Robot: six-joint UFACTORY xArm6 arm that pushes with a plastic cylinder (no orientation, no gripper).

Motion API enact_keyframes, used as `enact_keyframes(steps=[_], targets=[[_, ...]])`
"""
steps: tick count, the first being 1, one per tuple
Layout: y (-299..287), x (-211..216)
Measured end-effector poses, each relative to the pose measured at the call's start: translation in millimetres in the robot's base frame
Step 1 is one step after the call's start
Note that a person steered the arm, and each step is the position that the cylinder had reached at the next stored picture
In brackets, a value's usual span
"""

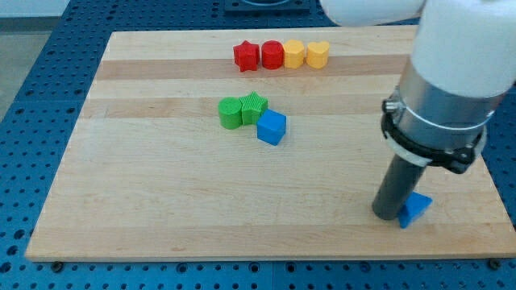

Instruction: Place the cube at the top right side of triangle

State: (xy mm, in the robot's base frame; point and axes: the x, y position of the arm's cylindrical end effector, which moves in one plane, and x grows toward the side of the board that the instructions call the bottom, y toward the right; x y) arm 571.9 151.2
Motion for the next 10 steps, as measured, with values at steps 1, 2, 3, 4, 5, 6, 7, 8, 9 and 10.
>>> enact_keyframes(steps=[1, 2, 3, 4, 5, 6, 7, 8, 9, 10], targets=[[13.6, 0.0], [15.3, 0.9], [-43.3, 1.2], [-109.0, -2.5], [-156.0, -34.7], [-186.4, -72.8], [-205.7, -107.2], [-202.2, -135.9], [-173.1, -145.3], [-144.8, -142.7]])
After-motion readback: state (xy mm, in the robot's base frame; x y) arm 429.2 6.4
